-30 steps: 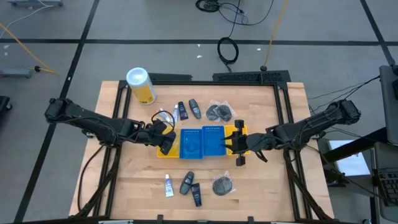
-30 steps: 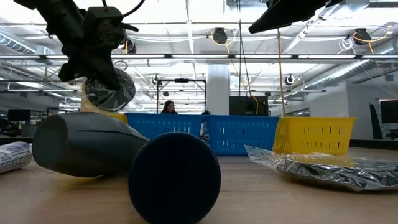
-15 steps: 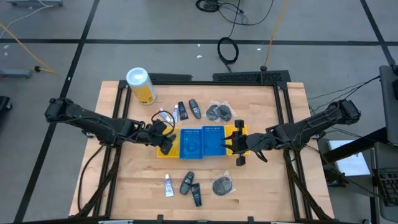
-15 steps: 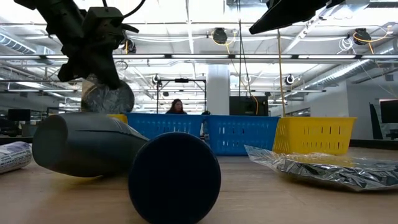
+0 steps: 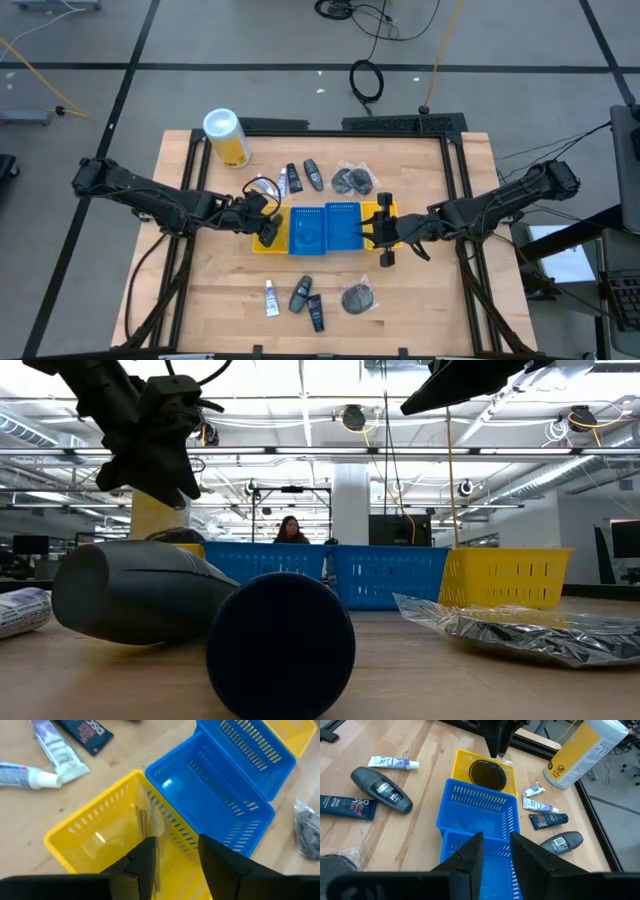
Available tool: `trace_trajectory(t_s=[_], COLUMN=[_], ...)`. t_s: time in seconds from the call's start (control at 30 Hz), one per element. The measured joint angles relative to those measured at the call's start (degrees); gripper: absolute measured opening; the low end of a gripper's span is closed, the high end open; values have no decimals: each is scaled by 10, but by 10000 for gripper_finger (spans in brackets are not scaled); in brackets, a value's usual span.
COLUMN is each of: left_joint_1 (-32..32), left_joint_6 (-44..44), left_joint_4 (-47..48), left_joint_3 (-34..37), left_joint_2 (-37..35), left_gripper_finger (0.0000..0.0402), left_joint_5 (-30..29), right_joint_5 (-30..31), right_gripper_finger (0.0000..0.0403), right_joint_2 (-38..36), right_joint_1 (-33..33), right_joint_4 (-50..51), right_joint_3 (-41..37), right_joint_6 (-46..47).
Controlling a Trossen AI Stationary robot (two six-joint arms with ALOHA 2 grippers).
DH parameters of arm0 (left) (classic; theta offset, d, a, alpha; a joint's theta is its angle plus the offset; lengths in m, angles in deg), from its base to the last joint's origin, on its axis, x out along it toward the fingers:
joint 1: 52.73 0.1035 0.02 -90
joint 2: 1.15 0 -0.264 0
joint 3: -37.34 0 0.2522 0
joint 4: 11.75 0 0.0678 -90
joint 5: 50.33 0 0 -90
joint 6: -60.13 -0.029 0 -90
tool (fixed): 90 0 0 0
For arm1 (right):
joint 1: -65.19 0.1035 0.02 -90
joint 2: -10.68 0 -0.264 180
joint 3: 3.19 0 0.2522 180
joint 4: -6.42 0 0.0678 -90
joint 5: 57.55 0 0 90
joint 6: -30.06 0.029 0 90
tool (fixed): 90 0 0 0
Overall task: Pick & Place Travel size toiletries
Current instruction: Put the hairbrush into the left yellow bin
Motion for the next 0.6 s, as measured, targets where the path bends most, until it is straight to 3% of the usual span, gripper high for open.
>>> trace_trajectory(t_s=[0.17,0.3,0.6], left_joint_1=[21,39,41], left_joint_6=[7,11,-87], left_joint_4=[44,70,-34], left_joint_3=[0,0,0], left_joint_2=[0,0,0], left_gripper_finger=[134,123,120], left_joint_5=[-17,-33,-28], right_joint_5=[-7,-57,-156], right_gripper_finger=[91,91,91], right_joint_2=[0,0,3], right_joint_1=[3,9,43], right_joint_4=[2,17,-23], right_joint_3=[0,0,-91], right_joint_6=[12,28,109])
